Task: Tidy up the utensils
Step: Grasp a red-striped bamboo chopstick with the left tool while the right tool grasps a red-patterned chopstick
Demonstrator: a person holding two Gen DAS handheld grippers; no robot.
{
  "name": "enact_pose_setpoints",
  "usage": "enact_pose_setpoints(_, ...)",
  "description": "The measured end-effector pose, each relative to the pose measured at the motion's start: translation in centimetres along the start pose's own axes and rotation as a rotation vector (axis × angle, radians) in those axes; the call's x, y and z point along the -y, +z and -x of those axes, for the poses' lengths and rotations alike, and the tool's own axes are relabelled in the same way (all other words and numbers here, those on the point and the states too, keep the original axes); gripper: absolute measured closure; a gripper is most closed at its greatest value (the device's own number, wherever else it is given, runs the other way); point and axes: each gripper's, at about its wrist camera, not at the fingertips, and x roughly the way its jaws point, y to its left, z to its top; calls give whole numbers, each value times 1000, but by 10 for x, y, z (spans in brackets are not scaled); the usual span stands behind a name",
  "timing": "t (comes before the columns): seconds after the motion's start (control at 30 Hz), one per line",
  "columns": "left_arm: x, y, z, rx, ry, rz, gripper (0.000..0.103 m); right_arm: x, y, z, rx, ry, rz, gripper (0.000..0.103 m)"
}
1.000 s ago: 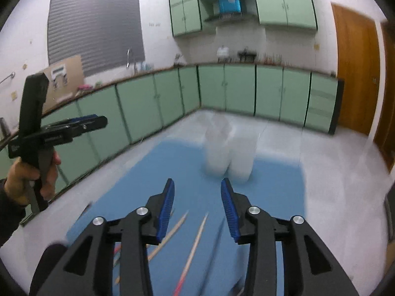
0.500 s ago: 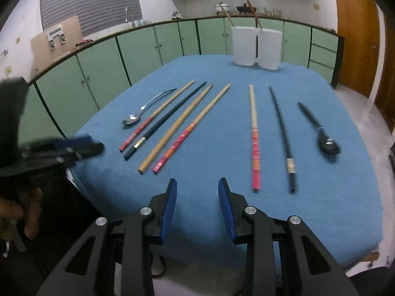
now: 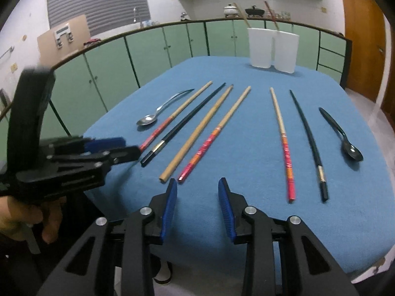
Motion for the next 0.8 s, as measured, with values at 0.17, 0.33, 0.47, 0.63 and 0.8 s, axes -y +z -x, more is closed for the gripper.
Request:
enact_pose_setpoints(0.17, -7, 4, -5, 4, -22, 31, 95, -1, 3, -11, -1, 6, 7, 70)
enact_pose_setpoints(0.33, -6, 2, -3, 13, -48, 34, 98, 27, 2, -4, 1, -64, -55, 76)
enact_pose_setpoints(0.47, -2, -1, -2, 13, -45, 26, 98, 32, 3, 0, 6, -64, -62, 75)
enact_pose_setpoints(0.63, 0, 0, -5, 12, -32, 29, 96, 31, 1, -5, 17, -65, -56, 74)
enact_pose_setpoints(0.8, 3, -1, -6, 25, -28, 28, 98, 26, -4, -6, 37, -82, -25, 84)
